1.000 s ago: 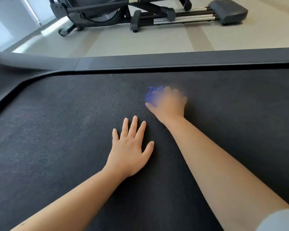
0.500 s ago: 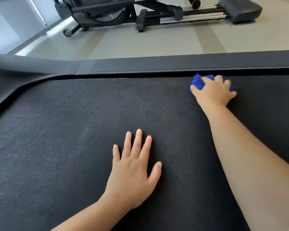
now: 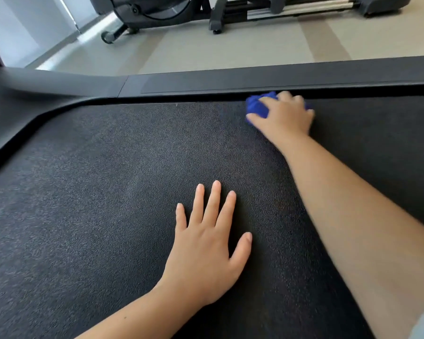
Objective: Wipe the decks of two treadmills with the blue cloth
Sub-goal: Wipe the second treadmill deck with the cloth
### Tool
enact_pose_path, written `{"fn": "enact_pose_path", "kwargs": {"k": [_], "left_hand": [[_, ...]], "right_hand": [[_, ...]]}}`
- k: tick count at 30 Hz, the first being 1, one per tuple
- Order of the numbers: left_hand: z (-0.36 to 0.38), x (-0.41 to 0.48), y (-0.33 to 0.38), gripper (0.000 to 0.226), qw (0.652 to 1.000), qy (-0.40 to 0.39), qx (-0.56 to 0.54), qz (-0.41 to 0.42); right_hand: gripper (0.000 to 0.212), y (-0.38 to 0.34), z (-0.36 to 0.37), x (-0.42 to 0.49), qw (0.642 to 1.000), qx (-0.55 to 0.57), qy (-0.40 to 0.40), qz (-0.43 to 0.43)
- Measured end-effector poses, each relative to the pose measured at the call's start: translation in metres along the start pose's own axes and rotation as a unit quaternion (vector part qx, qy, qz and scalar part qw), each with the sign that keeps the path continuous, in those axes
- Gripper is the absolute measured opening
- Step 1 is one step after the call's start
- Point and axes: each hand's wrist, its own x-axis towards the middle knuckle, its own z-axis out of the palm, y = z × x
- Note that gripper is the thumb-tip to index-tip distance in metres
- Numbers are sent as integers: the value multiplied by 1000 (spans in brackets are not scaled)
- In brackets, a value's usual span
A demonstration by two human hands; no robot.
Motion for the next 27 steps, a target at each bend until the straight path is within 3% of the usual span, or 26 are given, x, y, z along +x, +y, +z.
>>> {"fn": "enact_pose_path", "kwargs": {"k": [4,8,10,14,18,24,27], "left_hand": [[-3,0,2,66,999,-37,-10,-6],[-9,1,3,81,995,-71,-59,-35],[-10,0,4,84,995,-80,-46,-35],[-11,0,4,80,993,-87,-63,-38],[-12,2,3,70,993,-94,-58,-37],[-9,2,3,67,994,-91,-63,-28],[-9,2,3,67,994,-87,-60,-26]], "right_hand": [[55,64,-24,-5,995,-31,12,98],[53,58,-28,-23,987,-43,28,152],[53,35,-27,-41,992,-33,20,120],[52,-14,-19,-94,1000,-22,1,-22],[55,2,-29,-115,998,-22,-31,-54],[54,91,-65,-140,989,-53,12,137],[55,84,-69,-160,980,-63,22,187]]}}
